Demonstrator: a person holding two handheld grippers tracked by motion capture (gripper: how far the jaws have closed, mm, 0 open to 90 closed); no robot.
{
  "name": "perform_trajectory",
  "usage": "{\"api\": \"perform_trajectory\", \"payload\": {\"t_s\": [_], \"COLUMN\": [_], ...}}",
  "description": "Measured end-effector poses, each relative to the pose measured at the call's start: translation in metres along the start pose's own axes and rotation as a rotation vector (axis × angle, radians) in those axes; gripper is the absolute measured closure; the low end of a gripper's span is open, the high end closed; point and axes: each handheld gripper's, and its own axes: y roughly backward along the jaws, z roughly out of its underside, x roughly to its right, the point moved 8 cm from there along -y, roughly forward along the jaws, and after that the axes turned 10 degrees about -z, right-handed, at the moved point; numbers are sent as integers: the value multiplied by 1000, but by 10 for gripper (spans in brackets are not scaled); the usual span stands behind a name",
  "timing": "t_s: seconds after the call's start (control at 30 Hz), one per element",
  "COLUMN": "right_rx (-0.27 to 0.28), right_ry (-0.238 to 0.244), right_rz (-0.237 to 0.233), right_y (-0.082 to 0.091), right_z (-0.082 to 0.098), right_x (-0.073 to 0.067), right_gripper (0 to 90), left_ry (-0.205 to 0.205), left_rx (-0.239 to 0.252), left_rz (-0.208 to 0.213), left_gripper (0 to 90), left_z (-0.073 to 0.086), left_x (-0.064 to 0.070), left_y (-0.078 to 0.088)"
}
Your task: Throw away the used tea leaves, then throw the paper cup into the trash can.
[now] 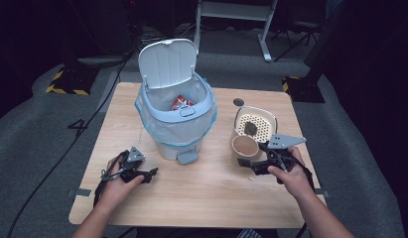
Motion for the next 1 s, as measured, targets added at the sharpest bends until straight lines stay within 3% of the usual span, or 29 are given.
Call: {"api": "perform_trajectory", "payload": {"t_s": [0.3, 1.0], "right_rx": [-10, -16], "right_ry": [66, 107], "right_rz": [-59, -60], "right_y": [0, 3], "right_z": [-53, -139], "right_x": [6, 37], "right_gripper": [302, 302], "left_ry": [4, -5], "left_rx": [-5, 0], "left_rz": [2, 9], "left_gripper": [223, 221], "left_z": [0, -1], "left_x": [1, 1], "left_y": [0, -1]}}
